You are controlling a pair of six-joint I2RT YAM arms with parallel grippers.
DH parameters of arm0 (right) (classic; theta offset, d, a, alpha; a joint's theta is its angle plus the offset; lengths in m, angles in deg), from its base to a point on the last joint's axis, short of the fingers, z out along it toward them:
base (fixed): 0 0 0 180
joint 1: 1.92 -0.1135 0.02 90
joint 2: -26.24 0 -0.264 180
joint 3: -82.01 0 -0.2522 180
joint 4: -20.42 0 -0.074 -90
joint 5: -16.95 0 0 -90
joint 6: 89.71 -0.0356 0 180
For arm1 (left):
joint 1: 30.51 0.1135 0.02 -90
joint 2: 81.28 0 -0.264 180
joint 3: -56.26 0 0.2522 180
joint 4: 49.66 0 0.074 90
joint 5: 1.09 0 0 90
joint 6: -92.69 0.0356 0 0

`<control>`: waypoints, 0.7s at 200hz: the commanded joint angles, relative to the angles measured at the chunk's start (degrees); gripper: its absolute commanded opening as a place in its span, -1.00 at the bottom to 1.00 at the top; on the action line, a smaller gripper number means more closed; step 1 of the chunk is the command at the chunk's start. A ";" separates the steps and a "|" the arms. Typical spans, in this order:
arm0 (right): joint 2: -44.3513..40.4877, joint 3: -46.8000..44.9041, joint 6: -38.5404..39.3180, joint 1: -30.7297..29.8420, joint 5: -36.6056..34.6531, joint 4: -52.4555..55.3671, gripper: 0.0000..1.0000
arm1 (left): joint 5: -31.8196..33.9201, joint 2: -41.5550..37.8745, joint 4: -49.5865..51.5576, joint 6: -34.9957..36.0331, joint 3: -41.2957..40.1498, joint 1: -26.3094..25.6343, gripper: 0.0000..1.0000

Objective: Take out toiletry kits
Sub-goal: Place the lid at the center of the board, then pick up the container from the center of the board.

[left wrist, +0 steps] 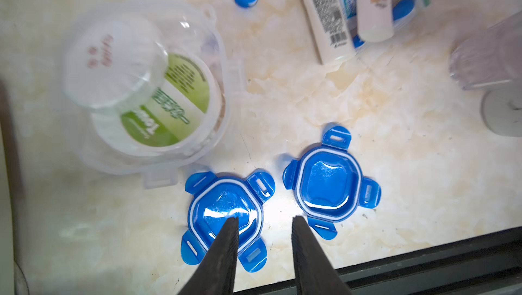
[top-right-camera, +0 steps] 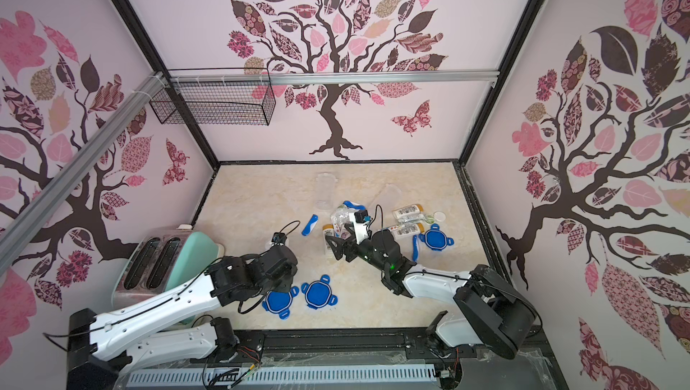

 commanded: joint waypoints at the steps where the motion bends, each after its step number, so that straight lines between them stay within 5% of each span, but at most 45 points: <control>1: -0.58 2.38 1.41 -0.15 7.33 1.63 0.81 | 6.07 -7.37 1.85 1.98 3.38 2.15 -0.21; 67: 3.16 6.60 9.31 -3.82 19.18 7.36 0.82 | 10.66 -25.17 2.23 10.16 4.62 6.38 0.00; 140: 12.13 8.69 13.83 -8.79 16.08 4.04 0.85 | 12.31 -34.12 -1.45 12.61 -0.25 6.36 0.17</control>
